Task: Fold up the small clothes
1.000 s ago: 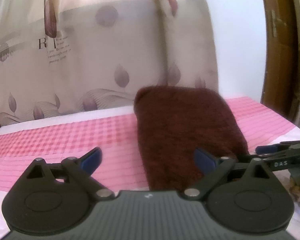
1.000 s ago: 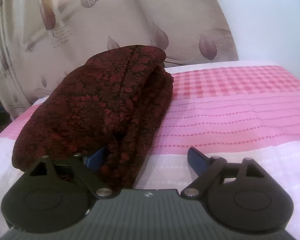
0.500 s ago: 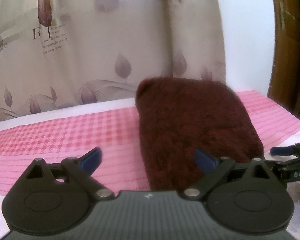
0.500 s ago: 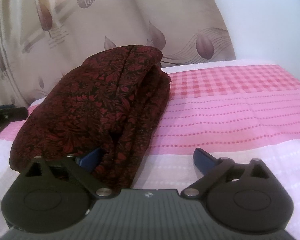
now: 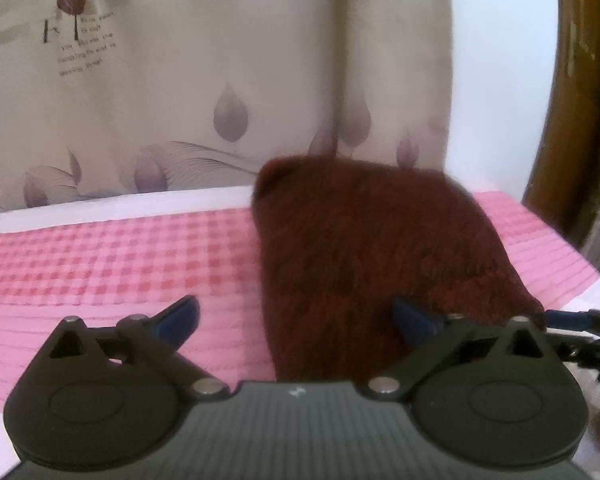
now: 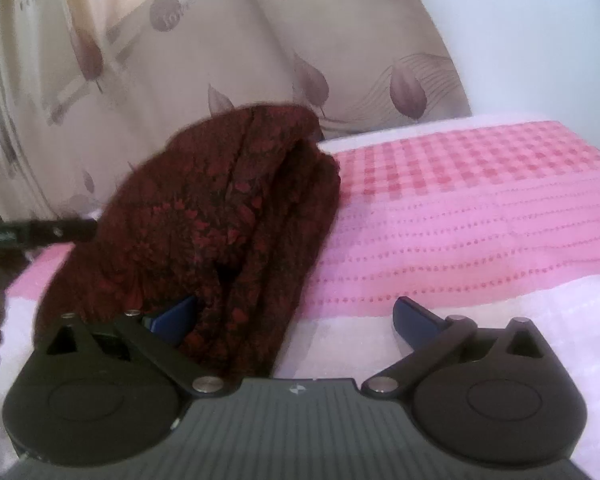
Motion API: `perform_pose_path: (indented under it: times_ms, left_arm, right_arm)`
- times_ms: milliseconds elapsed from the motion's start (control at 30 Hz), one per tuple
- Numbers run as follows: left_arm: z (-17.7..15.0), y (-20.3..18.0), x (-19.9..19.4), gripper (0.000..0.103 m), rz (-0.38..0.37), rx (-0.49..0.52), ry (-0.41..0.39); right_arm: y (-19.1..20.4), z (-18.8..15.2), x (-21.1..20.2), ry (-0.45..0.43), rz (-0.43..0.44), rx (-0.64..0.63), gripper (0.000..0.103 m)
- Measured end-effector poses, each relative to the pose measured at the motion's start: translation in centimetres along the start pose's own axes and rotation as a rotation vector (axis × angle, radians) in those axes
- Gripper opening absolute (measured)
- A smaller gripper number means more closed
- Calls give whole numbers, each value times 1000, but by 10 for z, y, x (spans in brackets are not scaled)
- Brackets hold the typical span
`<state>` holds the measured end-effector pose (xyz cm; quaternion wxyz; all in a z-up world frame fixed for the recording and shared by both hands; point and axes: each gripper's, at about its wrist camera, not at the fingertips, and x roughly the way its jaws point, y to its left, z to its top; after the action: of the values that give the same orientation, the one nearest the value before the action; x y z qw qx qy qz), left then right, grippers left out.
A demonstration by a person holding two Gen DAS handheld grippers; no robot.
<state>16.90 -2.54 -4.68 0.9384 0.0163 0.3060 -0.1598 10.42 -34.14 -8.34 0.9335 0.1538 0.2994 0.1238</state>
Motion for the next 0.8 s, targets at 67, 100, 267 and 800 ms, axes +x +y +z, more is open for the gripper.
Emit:
perform_pose_path:
  times_ms: [67, 100, 267, 800]
  left_arm:
    - [4, 7, 6, 103, -48, -24, 9]
    - [7, 10, 11, 103, -83, -36, 14]
    - [13, 26, 42, 103, -269, -92, 72]
    - [-2, 57, 21, 65, -361, -216, 57]
  right_arm:
    - [-2, 6, 0, -12, 31, 39, 103]
    - [-4, 11, 4, -3, 47, 62, 103]
    - [2, 28, 40, 76, 105, 39, 103]
    - [30, 21, 52, 119, 267, 136, 61]
